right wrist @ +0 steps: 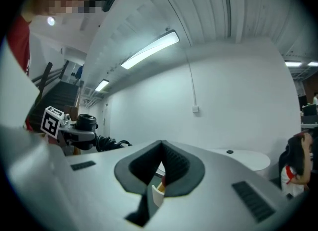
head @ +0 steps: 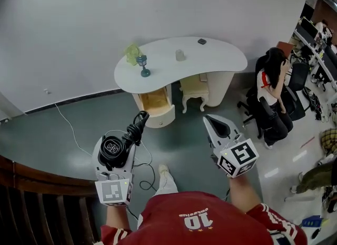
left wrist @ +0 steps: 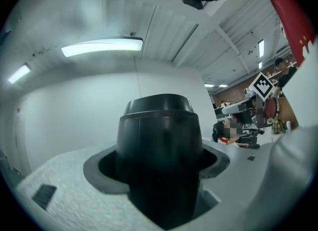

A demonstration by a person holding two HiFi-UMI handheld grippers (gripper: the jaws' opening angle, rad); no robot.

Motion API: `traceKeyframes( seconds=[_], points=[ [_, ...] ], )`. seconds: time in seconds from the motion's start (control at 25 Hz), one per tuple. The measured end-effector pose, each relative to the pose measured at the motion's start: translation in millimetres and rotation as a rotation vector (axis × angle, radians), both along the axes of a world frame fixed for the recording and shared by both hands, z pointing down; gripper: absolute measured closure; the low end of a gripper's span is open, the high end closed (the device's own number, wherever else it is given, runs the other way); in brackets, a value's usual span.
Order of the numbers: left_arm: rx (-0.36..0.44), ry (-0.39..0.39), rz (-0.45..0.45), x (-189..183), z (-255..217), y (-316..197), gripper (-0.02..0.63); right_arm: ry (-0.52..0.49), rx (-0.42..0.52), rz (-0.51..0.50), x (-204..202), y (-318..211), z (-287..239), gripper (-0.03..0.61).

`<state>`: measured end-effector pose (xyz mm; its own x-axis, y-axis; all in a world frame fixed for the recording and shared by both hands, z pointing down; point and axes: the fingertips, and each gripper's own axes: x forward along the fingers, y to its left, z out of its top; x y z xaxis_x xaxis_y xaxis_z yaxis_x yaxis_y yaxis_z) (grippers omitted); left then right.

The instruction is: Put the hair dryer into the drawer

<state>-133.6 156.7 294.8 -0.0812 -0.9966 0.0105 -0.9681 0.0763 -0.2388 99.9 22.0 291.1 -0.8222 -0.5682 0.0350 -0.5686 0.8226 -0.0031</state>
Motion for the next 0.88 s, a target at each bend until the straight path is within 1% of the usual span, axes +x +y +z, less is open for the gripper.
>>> traceKeyframes(
  seconds=[0.12, 0.28, 0.32, 0.4, 0.52, 0.68, 0.8, 0.88],
  points=[
    [-0.042, -0.009, 0.011, -21, 3, -39, 0.222, 0.02, -0.01, -0.01, -29, -37, -3, 0.574],
    [-0.084, -0.019, 0.049, -52, 19, -92, 0.222, 0.041, -0.035, -0.017, -70, -80, 5, 0.574],
    [-0.092, -0.029, 0.064, -59, 24, -104, 0.222, 0.049, -0.042, -0.015, -79, -89, 8, 0.574],
    [-0.11, -0.072, 0.098, -71, 33, -127, 0.222, 0.059, -0.054, -0.012, -95, -105, 12, 0.574],
    [-0.136, -0.133, 0.143, -83, 45, -154, 0.222, 0.072, -0.063, -0.007, -114, -124, 13, 0.574],
    [-0.16, -0.148, 0.196, -99, 63, -183, 0.222, 0.09, -0.073, 0.007, -133, -145, 15, 0.574],
    [-0.178, -0.182, 0.233, -114, 80, -201, 0.222, 0.112, -0.076, 0.01, -151, -154, 20, 0.574],
    [-0.192, -0.183, 0.252, -124, 96, -210, 0.222, 0.125, -0.077, 0.006, -161, -158, 24, 0.574]
  ],
)
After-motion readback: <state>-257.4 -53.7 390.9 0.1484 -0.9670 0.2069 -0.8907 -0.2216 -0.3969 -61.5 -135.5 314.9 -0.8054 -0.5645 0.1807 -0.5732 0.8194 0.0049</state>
